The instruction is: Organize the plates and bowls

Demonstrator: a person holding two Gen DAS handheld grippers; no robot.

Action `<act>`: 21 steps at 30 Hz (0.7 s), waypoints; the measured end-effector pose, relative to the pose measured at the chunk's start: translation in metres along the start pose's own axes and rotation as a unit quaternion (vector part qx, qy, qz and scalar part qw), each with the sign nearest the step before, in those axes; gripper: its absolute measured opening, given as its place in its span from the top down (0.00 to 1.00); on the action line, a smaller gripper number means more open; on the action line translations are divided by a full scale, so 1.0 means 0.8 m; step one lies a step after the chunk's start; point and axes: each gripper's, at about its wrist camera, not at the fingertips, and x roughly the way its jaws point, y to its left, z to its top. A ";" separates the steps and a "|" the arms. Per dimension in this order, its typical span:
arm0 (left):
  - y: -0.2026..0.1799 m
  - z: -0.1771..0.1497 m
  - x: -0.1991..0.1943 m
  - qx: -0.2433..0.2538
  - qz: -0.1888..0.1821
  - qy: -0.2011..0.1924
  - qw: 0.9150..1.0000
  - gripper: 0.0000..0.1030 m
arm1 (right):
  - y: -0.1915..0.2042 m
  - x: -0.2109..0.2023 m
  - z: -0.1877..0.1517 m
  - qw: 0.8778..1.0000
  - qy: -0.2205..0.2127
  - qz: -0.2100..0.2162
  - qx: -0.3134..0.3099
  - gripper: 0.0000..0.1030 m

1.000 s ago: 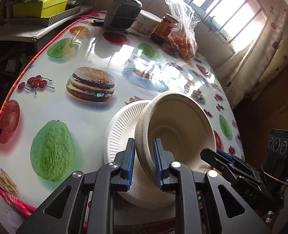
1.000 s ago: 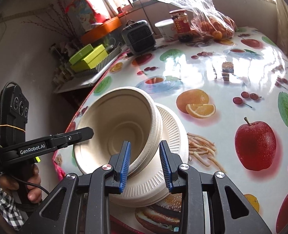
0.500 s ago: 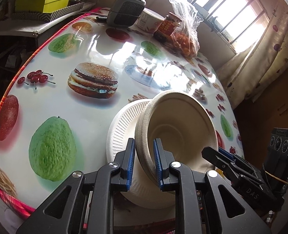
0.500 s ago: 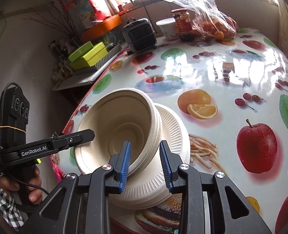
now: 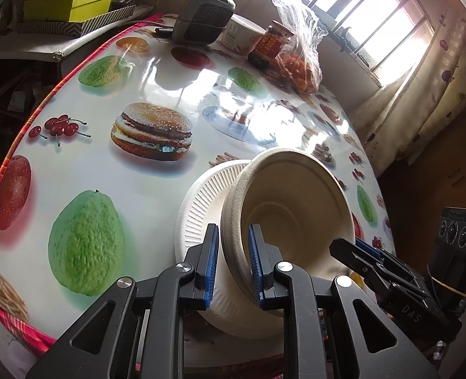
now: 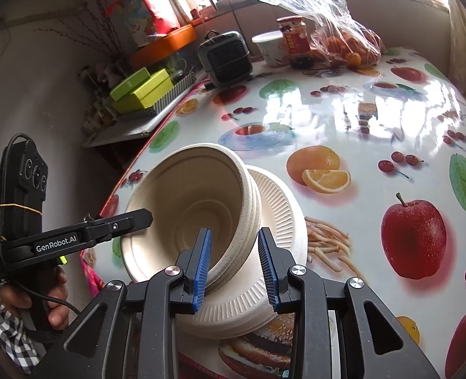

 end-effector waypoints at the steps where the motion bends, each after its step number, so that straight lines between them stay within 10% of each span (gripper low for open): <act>1: 0.000 0.000 0.000 0.000 0.001 0.000 1.000 0.81 | 0.000 0.000 0.000 1.000 0.000 0.001 0.000 0.71; 21: 0.001 -0.001 -0.009 0.009 0.011 -0.019 1.000 0.60 | 0.001 -0.011 -0.003 1.000 -0.016 -0.008 -0.007 0.53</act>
